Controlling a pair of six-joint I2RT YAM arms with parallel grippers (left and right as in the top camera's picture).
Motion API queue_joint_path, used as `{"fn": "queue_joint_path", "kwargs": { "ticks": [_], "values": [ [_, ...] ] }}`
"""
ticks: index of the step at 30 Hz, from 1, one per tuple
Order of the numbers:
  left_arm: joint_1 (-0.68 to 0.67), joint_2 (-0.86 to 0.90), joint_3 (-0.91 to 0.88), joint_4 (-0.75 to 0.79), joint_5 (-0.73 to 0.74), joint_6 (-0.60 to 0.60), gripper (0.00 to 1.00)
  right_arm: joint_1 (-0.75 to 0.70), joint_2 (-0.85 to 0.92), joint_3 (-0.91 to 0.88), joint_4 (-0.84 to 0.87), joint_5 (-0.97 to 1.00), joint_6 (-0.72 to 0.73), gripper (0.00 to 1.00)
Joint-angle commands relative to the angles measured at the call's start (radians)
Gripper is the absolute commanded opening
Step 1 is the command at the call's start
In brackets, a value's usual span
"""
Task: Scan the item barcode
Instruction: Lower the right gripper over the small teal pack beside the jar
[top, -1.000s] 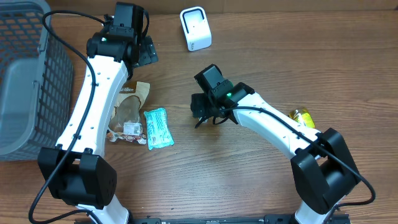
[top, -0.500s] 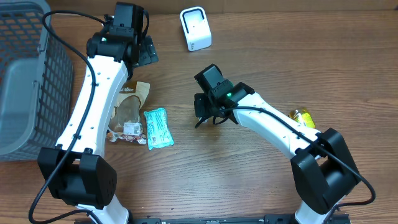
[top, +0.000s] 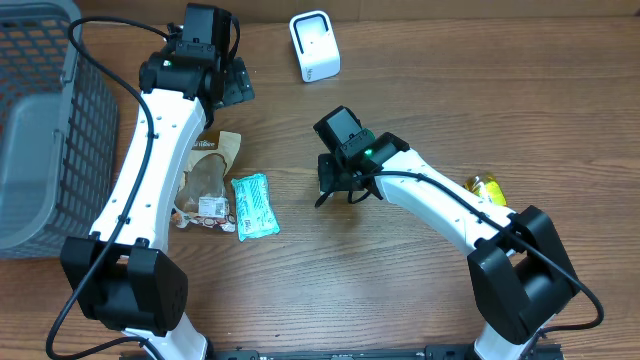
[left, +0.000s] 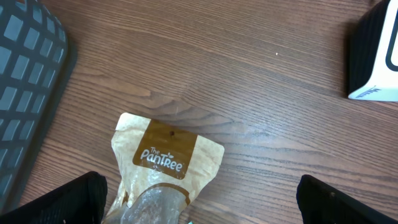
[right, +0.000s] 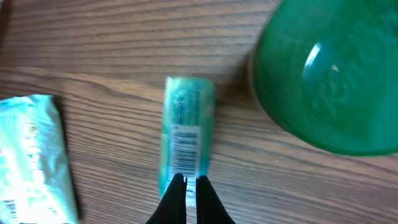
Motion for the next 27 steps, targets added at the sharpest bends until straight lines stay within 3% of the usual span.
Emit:
{"fn": "queue_joint_path", "kwargs": {
  "ticks": [1, 27],
  "values": [
    [-0.004, -0.014, 0.012, 0.004, -0.017, 0.011, 0.99, -0.003, -0.006, -0.005, -0.014, 0.039, 0.001, 0.04],
    [-0.004, -0.015, 0.012, 0.004, -0.017, 0.011, 1.00, -0.003, -0.006, -0.005, -0.032, 0.100, 0.027, 0.04]
  ]
}}
